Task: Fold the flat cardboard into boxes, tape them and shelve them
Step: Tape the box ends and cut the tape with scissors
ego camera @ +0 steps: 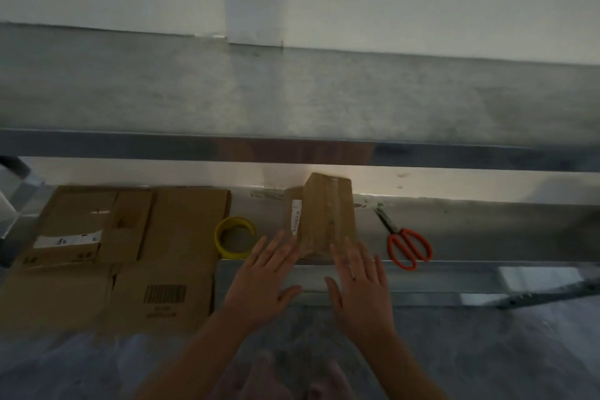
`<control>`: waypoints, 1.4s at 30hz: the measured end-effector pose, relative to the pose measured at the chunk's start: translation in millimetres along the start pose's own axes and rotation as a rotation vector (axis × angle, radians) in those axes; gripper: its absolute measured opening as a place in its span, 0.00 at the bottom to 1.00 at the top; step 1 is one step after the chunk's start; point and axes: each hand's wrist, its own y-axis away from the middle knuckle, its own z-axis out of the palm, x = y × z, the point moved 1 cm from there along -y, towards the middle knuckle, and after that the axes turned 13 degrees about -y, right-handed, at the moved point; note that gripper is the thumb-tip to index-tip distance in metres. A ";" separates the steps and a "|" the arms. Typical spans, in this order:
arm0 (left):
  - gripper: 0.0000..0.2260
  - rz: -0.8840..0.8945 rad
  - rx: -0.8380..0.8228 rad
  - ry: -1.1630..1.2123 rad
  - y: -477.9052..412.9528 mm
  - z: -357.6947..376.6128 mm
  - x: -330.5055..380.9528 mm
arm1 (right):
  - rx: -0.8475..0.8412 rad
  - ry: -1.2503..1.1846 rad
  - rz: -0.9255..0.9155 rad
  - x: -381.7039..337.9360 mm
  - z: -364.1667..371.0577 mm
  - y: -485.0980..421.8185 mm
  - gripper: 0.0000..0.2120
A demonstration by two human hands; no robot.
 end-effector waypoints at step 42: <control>0.19 -0.298 -0.053 0.664 -83.6 23.5 27.6 | -0.327 -0.619 0.105 102.5 1.2 -72.7 0.14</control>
